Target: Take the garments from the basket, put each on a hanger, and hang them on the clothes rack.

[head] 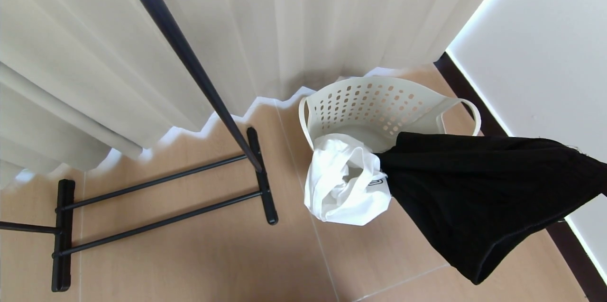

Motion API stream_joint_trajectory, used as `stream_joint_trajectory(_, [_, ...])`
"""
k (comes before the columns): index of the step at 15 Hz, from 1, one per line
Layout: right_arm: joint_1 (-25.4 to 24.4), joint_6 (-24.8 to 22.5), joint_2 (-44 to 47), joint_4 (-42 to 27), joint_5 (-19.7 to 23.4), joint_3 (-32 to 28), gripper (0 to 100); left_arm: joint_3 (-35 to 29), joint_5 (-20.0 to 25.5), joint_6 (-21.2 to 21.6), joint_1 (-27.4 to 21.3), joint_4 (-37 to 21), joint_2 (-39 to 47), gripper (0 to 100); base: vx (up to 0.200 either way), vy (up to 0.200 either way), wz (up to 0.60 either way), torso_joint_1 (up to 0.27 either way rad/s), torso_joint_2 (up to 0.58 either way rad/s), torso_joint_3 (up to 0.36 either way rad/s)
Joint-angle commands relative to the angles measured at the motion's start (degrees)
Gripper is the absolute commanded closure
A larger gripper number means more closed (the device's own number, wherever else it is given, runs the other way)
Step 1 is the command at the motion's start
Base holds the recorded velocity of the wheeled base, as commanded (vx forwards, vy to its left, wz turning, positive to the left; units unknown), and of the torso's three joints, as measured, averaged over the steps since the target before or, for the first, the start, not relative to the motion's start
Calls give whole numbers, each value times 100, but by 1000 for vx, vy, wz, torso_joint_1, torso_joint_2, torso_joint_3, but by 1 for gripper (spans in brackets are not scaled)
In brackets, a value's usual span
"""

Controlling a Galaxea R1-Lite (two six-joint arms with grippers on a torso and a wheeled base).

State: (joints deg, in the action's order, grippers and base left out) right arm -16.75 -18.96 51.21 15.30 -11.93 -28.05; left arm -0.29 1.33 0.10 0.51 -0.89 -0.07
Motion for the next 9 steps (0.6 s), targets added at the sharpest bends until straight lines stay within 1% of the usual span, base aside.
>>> stream_joint_trajectory(1, [-4, 6, 82, -1, -2, 1, 100, 3, -1, -1, 2, 1, 7, 0, 0, 0, 0, 7, 2, 193])
stream_joint_trajectory(5, [-4, 41, 310, 35, -2, 45, 100, 3, -1, -1, 2, 1, 7, 0, 0, 0, 0, 2, 7, 196])
stream_joint_trajectory(9, [-4, 76, 310, 26, -2, 45, 100, 3, -1, -1, -7, 1, 7, 0, 0, 0, 0, -1, 1, 200])
